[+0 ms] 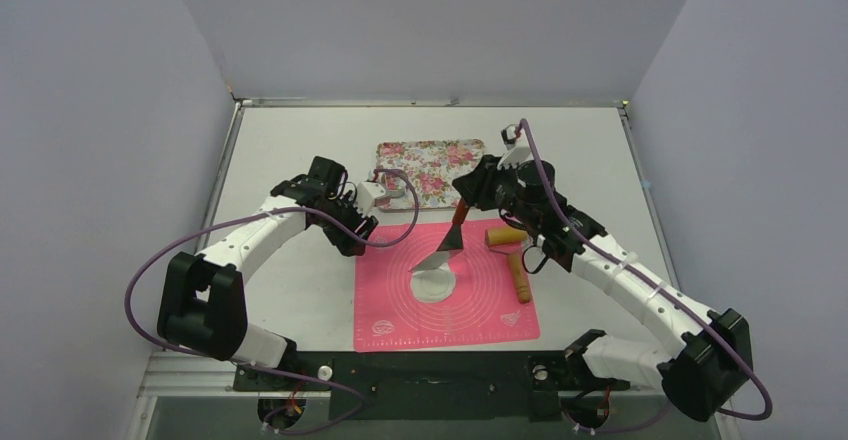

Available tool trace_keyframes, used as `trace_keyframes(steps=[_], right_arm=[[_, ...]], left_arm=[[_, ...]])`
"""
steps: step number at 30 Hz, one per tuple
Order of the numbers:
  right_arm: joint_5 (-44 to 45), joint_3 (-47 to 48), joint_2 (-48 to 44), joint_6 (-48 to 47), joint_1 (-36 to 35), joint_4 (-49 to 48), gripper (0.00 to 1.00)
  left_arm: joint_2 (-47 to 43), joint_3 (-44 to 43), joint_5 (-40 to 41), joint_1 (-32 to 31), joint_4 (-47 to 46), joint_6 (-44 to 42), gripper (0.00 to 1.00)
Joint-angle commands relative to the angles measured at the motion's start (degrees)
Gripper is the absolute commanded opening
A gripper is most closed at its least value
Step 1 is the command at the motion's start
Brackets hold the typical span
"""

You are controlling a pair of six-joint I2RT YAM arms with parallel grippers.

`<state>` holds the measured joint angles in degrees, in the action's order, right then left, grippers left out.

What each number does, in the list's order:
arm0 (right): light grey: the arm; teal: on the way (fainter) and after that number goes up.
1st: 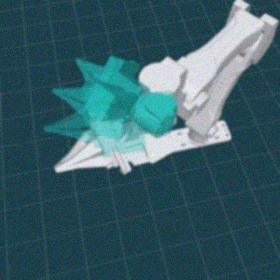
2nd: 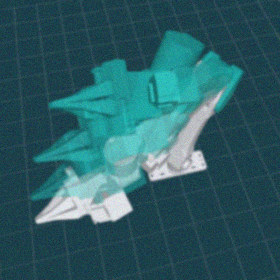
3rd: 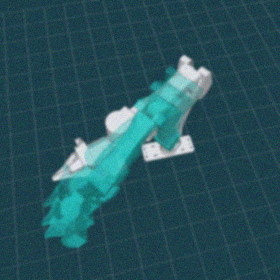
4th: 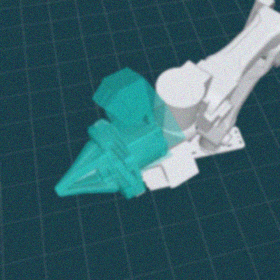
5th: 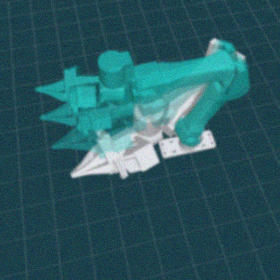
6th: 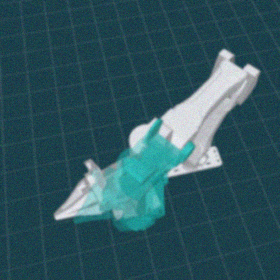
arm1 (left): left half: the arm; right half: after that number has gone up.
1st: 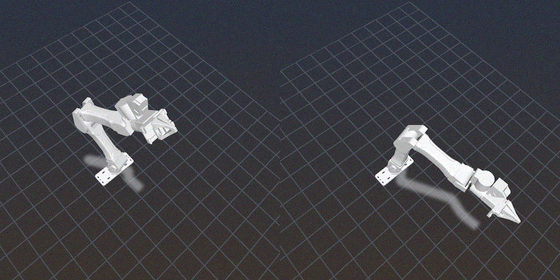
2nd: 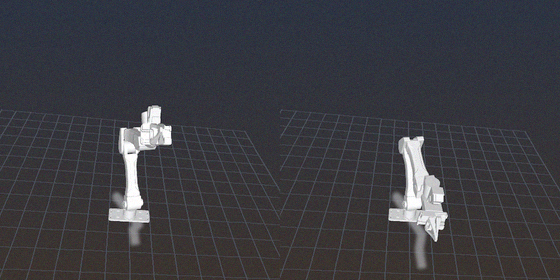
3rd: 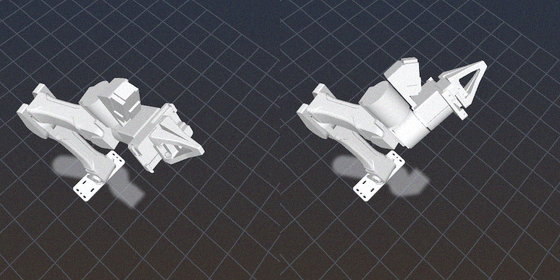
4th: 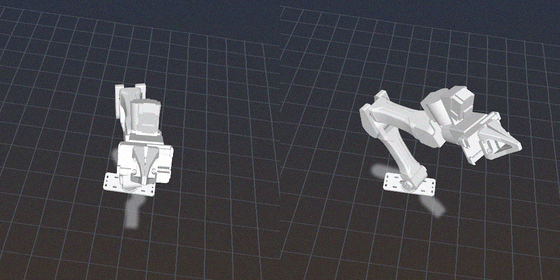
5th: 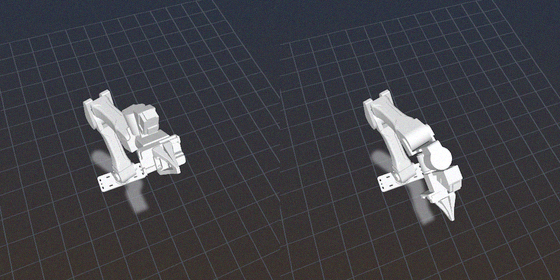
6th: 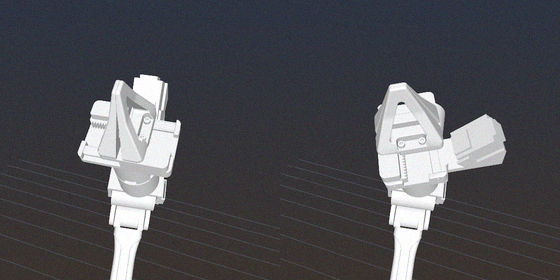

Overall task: Roll out the dumpling wrappers from the dough
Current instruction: Remove the dumpling wrapper from the work surface.

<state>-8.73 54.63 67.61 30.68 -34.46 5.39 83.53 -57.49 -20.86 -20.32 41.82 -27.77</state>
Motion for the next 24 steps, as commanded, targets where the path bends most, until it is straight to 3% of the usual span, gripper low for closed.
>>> trace_keyframes(steps=[1,13,24], right_arm=[[4.6,-8.0,-5.1,-1.0,-2.4,-8.1,0.0],[5.8,-14.8,-5.2,-2.2,-7.3,-18.2,0.0],[9.3,-26.5,-10.9,3.1,-8.6,-28.3,0.0]], left_arm=[[-0.6,0.3,0.1,-0.3,-0.7,-0.9,0.51],[-0.2,0.1,0.1,-0.4,-0.6,-0.8,0.52],[0.3,0.0,-0.3,-0.3,-0.6,-0.9,0.52]])
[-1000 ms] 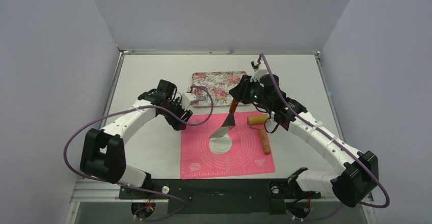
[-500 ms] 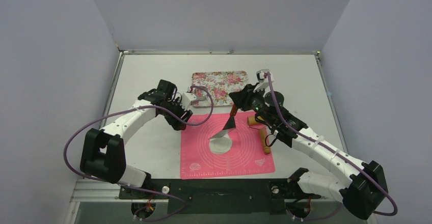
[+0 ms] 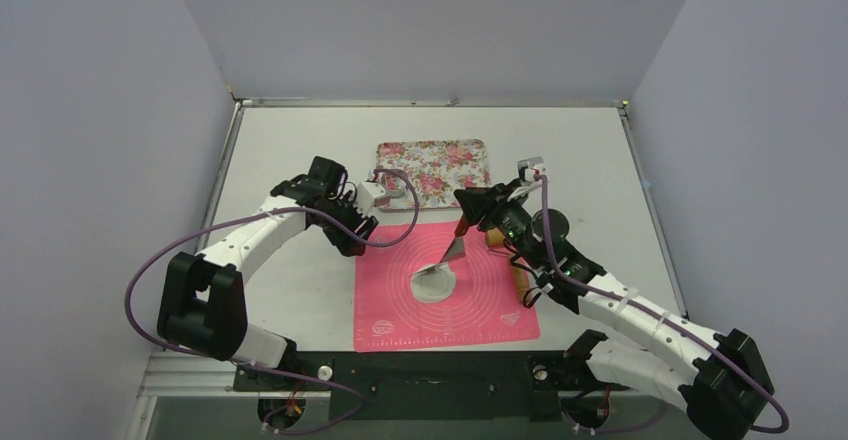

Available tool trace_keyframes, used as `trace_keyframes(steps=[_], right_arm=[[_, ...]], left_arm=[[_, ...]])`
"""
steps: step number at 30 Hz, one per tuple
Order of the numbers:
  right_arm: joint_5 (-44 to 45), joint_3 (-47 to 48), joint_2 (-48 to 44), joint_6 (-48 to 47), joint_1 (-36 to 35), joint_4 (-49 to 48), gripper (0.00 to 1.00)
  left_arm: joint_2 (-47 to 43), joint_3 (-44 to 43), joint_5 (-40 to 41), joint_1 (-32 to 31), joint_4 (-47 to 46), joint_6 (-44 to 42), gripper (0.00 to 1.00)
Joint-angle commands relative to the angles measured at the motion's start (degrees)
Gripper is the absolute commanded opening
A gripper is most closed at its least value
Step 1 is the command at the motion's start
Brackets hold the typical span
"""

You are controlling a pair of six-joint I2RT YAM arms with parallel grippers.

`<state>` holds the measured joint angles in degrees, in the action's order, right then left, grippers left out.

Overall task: Roll out the dumpling wrappers from the dough
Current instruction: Remove the dumpling wrapper from the work surface.

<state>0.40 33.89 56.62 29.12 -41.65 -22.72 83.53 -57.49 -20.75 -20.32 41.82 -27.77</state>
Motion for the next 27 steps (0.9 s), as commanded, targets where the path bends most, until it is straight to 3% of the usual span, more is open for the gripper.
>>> trace_keyframes(steps=[1,10,19,27], right_arm=[[1.7,-7.0,0.2,5.1,-1.3,-1.0,0.0],[3.4,-8.9,6.5,10.4,-1.6,-11.6,0.0],[8.6,-5.6,0.3,6.1,-1.6,-3.5,0.0],[8.3,-7.9,6.5,9.1,-2.6,-11.3,0.0]], left_arm=[[0.3,-0.1,-0.6,-0.3,-0.6,-0.9,0.52],[0.1,-0.1,-0.7,-0.3,-0.3,-0.9,0.52],[1.3,0.0,-1.6,-0.9,0.0,-1.1,0.52],[1.3,-0.1,-1.4,-1.4,0.1,-1.1,0.52]])
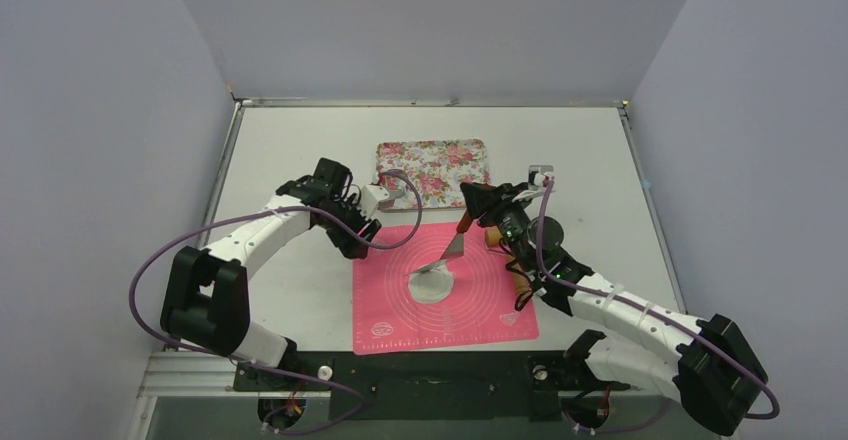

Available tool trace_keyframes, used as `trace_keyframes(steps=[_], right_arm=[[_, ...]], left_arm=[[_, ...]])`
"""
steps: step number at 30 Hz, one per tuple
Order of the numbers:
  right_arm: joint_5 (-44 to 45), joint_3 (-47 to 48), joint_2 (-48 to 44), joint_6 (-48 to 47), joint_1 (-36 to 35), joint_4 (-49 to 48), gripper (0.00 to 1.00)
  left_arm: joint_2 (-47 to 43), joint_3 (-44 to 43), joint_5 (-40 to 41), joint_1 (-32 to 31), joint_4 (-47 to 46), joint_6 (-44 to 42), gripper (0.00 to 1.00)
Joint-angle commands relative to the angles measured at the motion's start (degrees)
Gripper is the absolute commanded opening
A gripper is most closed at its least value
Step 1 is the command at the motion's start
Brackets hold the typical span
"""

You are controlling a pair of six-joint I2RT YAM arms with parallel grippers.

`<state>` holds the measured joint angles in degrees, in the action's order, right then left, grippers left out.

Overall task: Roll out the dumpling wrappers from the dough
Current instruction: Remove the dumpling wrapper from the work surface.

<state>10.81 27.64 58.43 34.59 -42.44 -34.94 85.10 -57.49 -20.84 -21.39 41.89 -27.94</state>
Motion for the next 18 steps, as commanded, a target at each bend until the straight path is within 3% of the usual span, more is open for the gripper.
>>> trace_keyframes(steps=[1,18], right_arm=[[-2.1,-1.8,5.2,4.2,-1.9,0.0,0.0],[-4.9,2.0,14.2,6.0,-5.1,-7.3,0.0]], left_arm=[[-0.5,-0.1,-1.2,-0.3,0.0,-0.9,0.52],[-0.6,0.1,-0.8,-0.4,-0.2,-1.0,0.52]])
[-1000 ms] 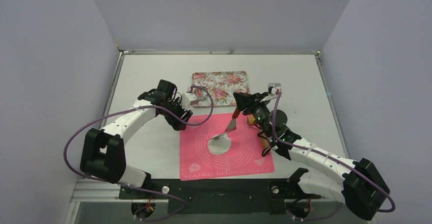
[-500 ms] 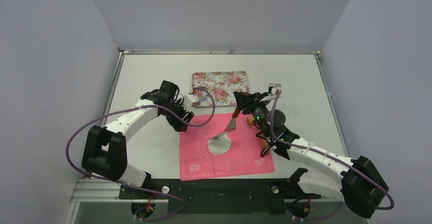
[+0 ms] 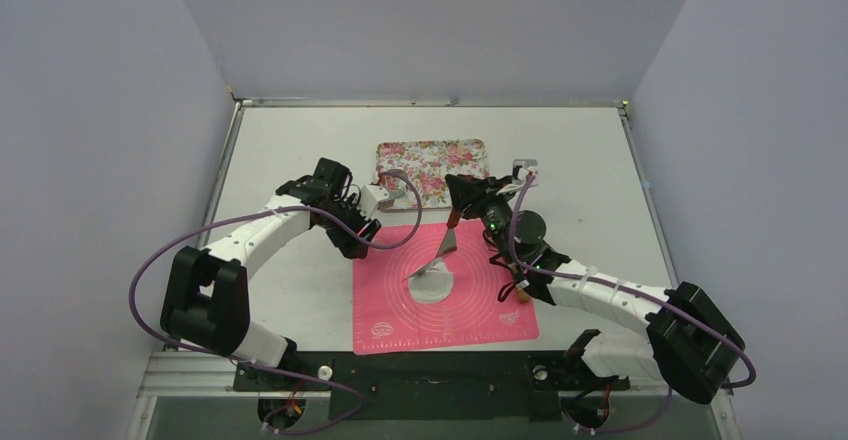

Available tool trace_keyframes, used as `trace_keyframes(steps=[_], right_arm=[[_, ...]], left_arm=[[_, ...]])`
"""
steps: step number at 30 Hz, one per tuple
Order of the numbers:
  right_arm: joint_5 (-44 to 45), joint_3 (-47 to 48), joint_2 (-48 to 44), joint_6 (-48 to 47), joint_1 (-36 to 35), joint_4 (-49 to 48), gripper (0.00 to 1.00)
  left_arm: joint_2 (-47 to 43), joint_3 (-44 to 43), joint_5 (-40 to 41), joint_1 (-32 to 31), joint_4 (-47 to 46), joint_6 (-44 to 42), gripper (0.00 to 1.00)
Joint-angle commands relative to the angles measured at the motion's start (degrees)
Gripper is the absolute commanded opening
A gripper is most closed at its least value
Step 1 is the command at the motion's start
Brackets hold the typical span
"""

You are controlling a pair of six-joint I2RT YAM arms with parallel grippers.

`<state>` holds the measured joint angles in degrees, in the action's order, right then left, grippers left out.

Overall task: Roll out the dumpling wrappers from the dough
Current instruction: Remove the dumpling wrapper from the work surface.

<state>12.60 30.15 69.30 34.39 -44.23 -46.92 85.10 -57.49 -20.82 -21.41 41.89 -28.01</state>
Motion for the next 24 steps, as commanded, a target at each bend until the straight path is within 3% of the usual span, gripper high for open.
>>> trace_keyframes(steps=[1,24], right_arm=[[-6.8,-0.3,3.9,6.2,-3.6,4.3,0.0],[-11.9,4.2,14.4,10.5,-7.4,0.5,0.0]], left_arm=[[-0.6,0.0,-0.8,-0.3,-0.2,-0.9,0.52],[-1.2,0.1,-0.4,-0.3,-0.1,-1.2,0.52]])
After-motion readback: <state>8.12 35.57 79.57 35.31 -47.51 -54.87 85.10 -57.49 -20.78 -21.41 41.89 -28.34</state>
